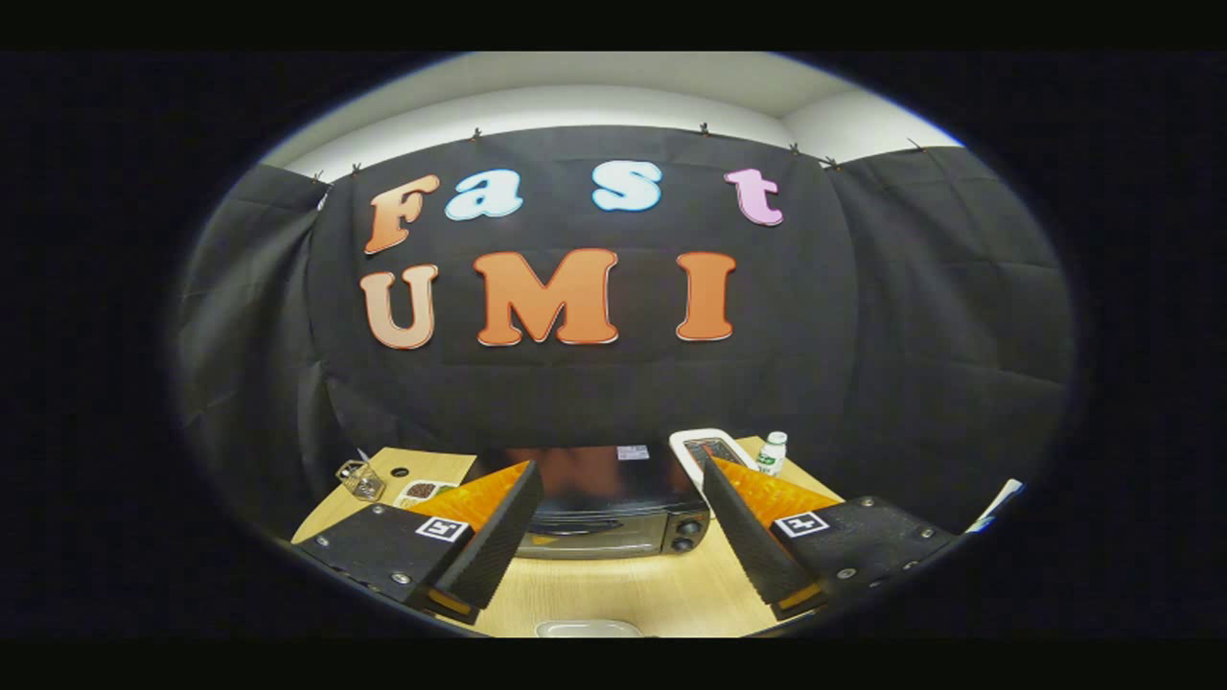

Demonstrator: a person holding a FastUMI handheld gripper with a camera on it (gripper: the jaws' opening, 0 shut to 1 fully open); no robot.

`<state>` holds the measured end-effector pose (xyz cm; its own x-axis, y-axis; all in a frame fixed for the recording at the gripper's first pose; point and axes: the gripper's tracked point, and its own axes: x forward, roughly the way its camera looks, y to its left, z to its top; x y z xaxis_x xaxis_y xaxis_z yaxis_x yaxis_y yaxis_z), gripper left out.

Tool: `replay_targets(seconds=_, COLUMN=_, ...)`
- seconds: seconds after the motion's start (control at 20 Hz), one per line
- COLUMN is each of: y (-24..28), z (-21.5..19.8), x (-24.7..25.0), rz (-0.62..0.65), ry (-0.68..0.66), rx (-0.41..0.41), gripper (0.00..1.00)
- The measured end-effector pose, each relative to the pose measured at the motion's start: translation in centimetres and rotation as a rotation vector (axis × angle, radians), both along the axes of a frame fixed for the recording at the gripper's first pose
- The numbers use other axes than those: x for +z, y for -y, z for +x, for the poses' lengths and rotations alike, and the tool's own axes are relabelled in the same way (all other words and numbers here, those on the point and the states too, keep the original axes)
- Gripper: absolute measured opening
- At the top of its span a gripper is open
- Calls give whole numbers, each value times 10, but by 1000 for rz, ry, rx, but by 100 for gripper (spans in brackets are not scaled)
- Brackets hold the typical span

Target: Open the toaster oven, put the food inside, and close the toaster oven door.

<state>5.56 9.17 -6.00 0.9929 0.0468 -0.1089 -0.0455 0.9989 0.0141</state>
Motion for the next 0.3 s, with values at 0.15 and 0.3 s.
replay_targets(seconds=0.15, y=1, z=-15, x=9, rz=18, ry=22, rx=-13, gripper=100)
replay_targets(seconds=0.3, y=3, z=-14, x=9, rz=32, ry=28, rx=-28, gripper=100)
